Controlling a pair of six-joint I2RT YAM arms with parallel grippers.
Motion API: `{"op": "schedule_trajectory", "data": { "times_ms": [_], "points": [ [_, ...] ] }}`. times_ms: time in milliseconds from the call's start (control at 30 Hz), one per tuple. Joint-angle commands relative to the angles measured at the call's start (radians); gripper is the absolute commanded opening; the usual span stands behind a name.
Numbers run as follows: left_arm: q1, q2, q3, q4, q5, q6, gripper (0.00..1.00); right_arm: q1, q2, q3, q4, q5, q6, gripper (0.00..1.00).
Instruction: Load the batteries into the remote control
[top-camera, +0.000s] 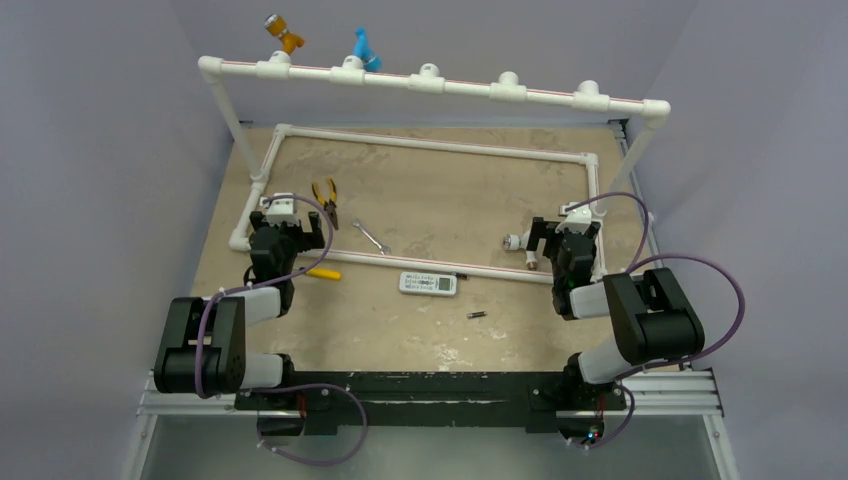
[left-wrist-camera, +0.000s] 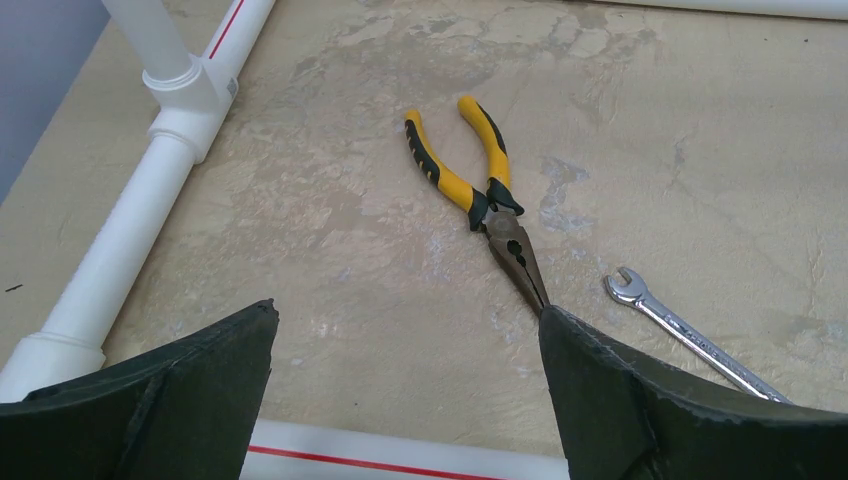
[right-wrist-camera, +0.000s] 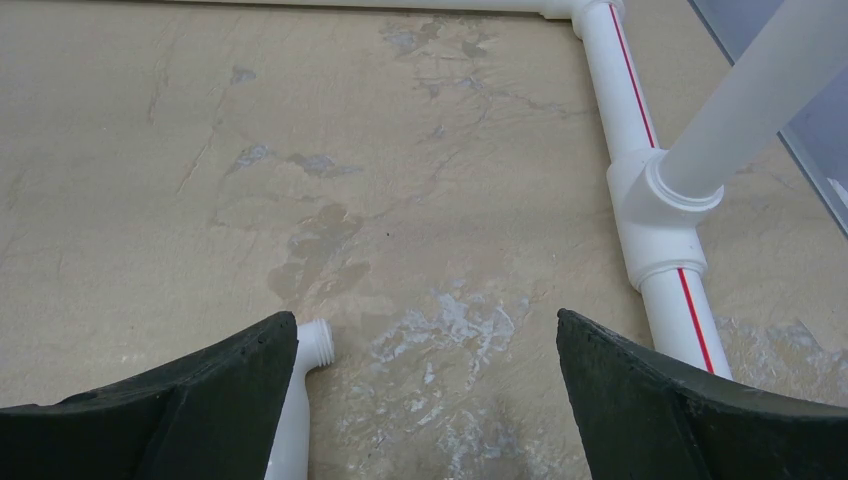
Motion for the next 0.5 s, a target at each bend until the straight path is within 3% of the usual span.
{"op": "schedule_trajectory", "data": {
  "times_ms": [0, 467],
  "points": [
    [-0.002, 0.000, 0.025, 0.037, 0.012, 0.018, 1.00, -0.003, -0.005, 0.014, 0.025, 0.019, 0.001, 0.99],
    [-0.002, 0.001, 0.027, 0.033, 0.012, 0.017, 1.00, -0.003, -0.004, 0.018, 0.019, 0.027, 0.007, 0.99]
  ]
}}
